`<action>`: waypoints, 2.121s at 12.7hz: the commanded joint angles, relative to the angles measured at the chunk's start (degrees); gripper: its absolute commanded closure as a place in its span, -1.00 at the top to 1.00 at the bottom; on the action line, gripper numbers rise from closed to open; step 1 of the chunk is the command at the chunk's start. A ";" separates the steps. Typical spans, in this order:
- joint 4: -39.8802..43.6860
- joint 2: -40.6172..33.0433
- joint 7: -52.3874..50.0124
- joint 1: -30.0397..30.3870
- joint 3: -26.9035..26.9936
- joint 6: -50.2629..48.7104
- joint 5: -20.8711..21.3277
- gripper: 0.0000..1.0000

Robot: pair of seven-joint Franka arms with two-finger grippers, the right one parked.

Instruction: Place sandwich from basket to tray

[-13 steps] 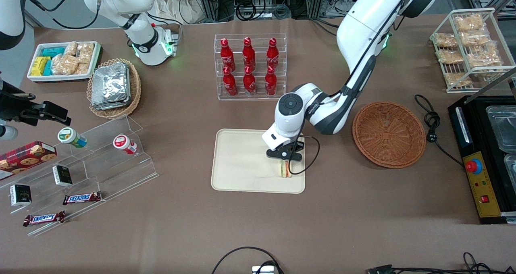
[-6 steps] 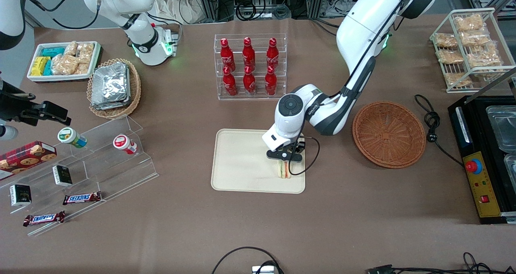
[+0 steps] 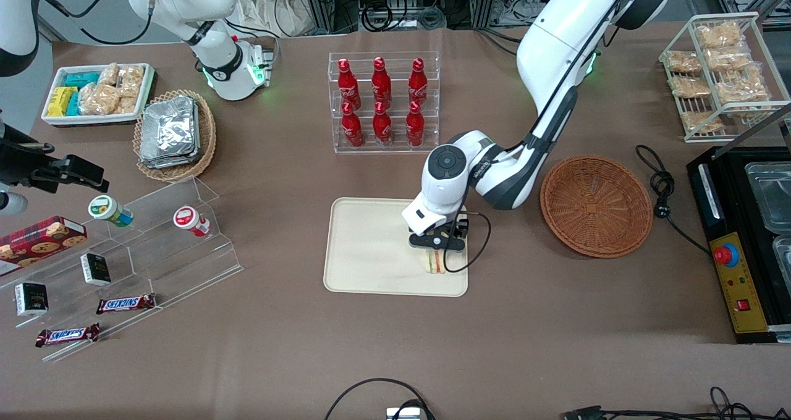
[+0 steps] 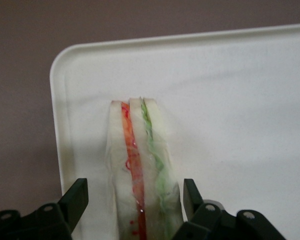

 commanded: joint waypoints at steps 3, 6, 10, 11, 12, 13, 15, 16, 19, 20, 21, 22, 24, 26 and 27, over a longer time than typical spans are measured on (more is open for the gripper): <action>7.88 -1.91 -2.75 0.00 0.33 -11.15 0.54 0.70; 11.06 -4.18 -2.85 3.16 0.07 -15.12 -0.42 0.70; 12.29 -9.37 -2.85 5.71 0.24 -23.45 -2.10 0.72; 12.47 -10.33 -2.76 7.02 0.33 -25.31 -2.10 0.72; 12.91 -11.30 -2.76 8.60 0.24 -26.37 -2.62 0.73; 13.52 -11.75 -2.67 10.35 0.16 -27.51 -3.06 0.77; 16.41 -12.45 -2.32 12.38 0.15 -32.07 -3.15 0.78; 17.30 -12.45 -2.06 13.44 0.15 -33.92 -3.24 0.78; 17.31 -14.82 0.30 16.17 0.24 -35.43 -6.39 0.78; 16.44 -16.13 1.01 16.35 0.42 -35.43 -6.67 0.78; 14.69 -17.80 1.80 16.35 1.64 -35.78 -6.84 0.78; 12.84 -19.73 3.29 16.35 2.95 -35.61 -7.02 0.78; 8.01 -23.86 7.59 18.96 3.58 -35.17 -9.29 0.79; 4.40 -27.99 13.56 21.43 3.58 -35.52 -10.71 0.80; 2.82 -30.01 15.67 22.84 3.58 -35.69 -10.97 0.91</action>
